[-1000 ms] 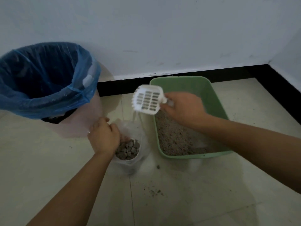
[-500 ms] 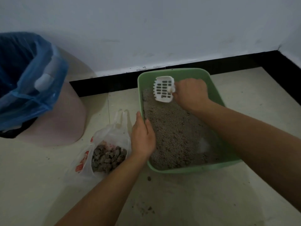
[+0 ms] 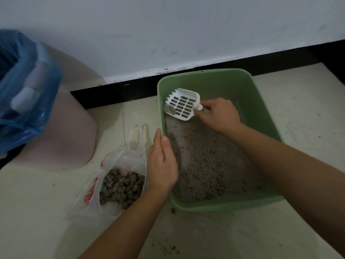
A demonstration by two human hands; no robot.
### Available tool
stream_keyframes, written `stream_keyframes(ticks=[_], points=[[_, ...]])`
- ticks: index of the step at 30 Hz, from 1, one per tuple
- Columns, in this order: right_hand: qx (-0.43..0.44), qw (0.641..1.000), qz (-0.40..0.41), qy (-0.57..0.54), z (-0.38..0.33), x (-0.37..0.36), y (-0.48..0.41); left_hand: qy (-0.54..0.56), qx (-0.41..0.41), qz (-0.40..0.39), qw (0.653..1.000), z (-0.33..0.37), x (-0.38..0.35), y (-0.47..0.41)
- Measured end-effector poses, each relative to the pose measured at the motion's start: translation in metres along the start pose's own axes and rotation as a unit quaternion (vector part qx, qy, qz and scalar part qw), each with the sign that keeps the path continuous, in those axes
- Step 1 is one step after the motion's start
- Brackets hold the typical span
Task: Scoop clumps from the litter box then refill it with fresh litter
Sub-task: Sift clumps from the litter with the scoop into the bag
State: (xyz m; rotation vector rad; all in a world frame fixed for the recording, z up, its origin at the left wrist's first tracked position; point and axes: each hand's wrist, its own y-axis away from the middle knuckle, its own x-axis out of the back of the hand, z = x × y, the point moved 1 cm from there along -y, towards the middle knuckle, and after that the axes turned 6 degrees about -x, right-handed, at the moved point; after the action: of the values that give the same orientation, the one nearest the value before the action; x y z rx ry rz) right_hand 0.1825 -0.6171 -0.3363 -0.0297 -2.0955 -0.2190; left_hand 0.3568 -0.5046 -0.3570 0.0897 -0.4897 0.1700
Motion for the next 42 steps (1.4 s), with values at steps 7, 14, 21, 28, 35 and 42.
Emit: stream_keyframes(ticks=[7, 14, 21, 28, 35, 42], points=[[-0.014, 0.987, -0.048, -0.150, 0.032, 0.033, 0.032, 0.019, 0.015, -0.012, 1.000, 0.004, 0.003, 0.001], [0.025, 0.988, -0.150, 0.021, 0.070, 0.105, 0.066, 0.010, 0.013, -0.007, 1.000, 0.008, 0.004, 0.004], [0.149, 0.891, -0.139, 0.406, 0.082, 0.103, 0.093, -0.012, 0.005, -0.002, 1.000, 0.009, 0.003, 0.004], [0.221, 0.844, -0.109, 0.476, 0.086, 0.077, 0.087, -0.019, 0.005, 0.005, 1.000, 0.008, 0.003, 0.003], [0.238, 0.853, -0.097, 0.454, 0.078, 0.085, 0.085, -0.018, 0.000, 0.007, 1.000, 0.004, 0.001, 0.001], [0.156, 0.898, -0.209, 0.354, 0.082, 0.056, 0.085, -0.003, 0.004, 0.004, 1.000, 0.002, 0.001, 0.001]])
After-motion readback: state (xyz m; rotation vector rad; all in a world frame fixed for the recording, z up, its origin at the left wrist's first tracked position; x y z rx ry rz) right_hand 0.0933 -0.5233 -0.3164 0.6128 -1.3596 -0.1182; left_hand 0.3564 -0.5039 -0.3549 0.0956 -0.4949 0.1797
